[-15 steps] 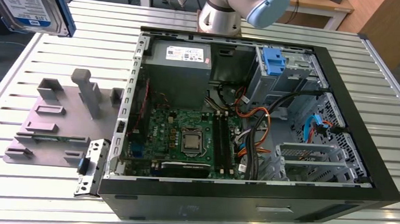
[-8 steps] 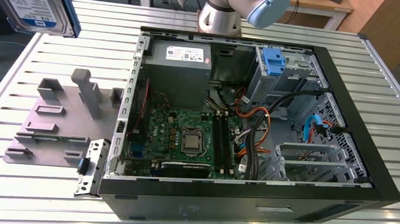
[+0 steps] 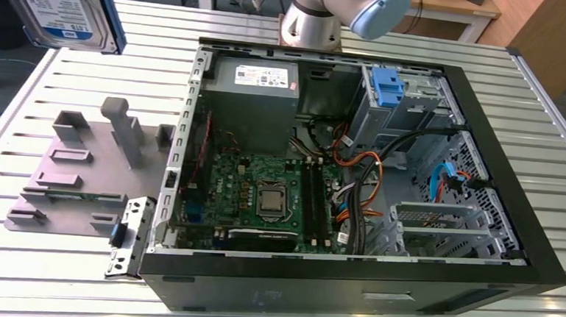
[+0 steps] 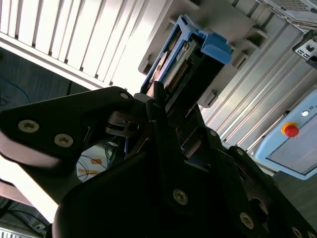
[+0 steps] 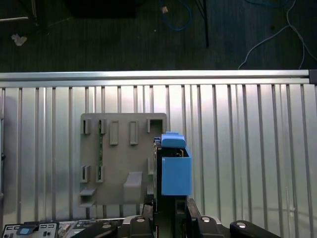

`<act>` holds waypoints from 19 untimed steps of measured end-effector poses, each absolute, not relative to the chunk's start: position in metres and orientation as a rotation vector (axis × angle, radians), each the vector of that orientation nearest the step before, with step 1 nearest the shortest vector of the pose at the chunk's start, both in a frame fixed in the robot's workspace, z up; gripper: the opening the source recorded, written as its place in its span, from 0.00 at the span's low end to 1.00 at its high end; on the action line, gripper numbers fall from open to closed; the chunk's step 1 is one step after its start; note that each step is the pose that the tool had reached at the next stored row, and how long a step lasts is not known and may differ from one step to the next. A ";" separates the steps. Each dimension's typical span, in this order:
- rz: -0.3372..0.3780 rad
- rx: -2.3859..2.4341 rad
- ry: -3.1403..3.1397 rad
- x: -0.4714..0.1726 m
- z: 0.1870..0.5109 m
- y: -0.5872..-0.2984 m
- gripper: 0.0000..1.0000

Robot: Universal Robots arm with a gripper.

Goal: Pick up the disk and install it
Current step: 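Pick up the disk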

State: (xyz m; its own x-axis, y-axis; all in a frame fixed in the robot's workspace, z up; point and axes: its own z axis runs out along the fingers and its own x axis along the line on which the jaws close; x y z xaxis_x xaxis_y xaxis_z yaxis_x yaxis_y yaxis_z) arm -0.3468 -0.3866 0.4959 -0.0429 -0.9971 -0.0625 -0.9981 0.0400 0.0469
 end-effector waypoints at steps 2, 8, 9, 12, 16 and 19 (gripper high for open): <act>0.121 -2.165 2.256 -0.343 0.496 -0.387 0.35; 0.121 -2.165 2.256 -0.334 0.496 -0.387 0.35; 0.121 -2.165 2.256 -0.332 0.496 -0.387 0.35; 0.121 -2.165 2.256 -0.328 0.496 -0.387 0.35; 0.121 -2.164 2.256 -0.322 0.496 -0.387 0.35; 0.121 -2.165 2.256 -0.317 0.496 -0.387 0.35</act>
State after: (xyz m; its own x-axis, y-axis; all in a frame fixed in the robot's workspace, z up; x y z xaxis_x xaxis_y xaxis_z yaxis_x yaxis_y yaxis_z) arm -0.3168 -0.3866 0.4959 -0.0428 -0.9971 -0.0625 -0.9981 0.0399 0.0469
